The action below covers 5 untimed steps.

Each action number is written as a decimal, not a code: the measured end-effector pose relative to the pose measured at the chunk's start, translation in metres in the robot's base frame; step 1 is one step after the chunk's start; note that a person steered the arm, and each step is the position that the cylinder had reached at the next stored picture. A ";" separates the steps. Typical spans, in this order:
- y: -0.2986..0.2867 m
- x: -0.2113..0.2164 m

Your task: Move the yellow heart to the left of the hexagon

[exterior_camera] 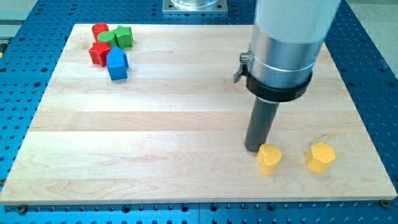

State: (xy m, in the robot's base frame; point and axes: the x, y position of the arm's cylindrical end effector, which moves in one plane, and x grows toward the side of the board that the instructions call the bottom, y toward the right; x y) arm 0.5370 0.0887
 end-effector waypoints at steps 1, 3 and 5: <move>-0.025 0.013; 0.030 0.025; 0.039 0.031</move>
State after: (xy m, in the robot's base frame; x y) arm 0.5676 0.1272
